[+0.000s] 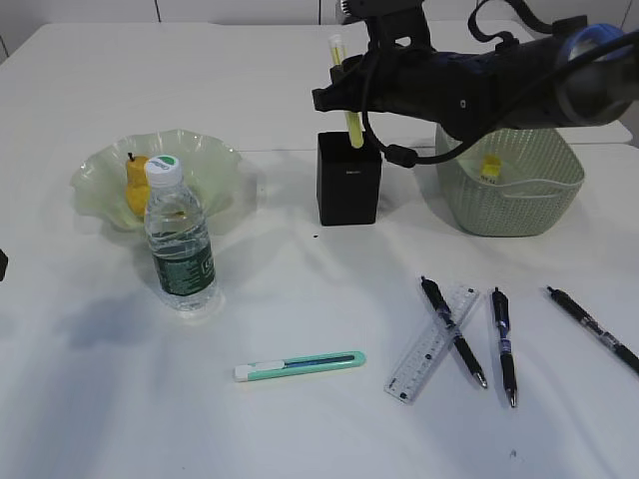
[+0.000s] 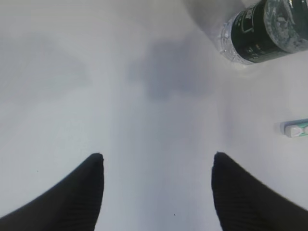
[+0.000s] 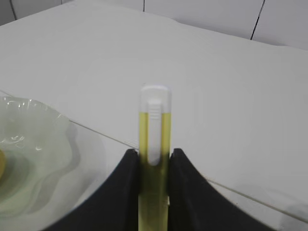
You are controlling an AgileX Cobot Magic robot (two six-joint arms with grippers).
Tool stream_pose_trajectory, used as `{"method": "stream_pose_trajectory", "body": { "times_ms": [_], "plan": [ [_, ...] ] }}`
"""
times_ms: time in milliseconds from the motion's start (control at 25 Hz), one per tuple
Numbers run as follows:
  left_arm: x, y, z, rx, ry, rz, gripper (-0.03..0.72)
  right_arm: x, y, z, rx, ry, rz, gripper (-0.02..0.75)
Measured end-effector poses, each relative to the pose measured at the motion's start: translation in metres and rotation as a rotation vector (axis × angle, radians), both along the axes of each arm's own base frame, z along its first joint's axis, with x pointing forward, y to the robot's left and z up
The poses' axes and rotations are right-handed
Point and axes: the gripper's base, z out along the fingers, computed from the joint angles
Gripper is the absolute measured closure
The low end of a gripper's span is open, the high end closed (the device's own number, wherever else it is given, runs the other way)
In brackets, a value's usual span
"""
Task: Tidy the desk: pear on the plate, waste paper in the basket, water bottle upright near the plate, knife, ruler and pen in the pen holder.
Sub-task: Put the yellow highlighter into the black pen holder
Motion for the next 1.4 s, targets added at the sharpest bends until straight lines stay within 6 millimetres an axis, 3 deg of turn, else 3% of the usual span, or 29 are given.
{"method": "stream_pose_trajectory", "body": {
  "times_ms": [360, 800, 1040, 1400],
  "plan": [
    [0.0, 0.0, 0.0, 0.0, 0.002, 0.0, 0.192, 0.028, 0.001, -0.017, 0.013, -0.037, -0.015, 0.593],
    [0.0, 0.0, 0.0, -0.002, 0.002, 0.0, 0.191, 0.033, 0.003, -0.058, -0.012, 0.033, -0.015, 0.593],
    [0.0, 0.0, 0.0, -0.002, 0.002, 0.0, 0.191, 0.034, 0.003, -0.063, -0.014, 0.041, -0.014, 0.59],
    [0.0, 0.0, 0.0, -0.002, 0.002, 0.0, 0.192, 0.034, 0.003, -0.063, -0.015, 0.04, -0.014, 0.45]
  ]
}}
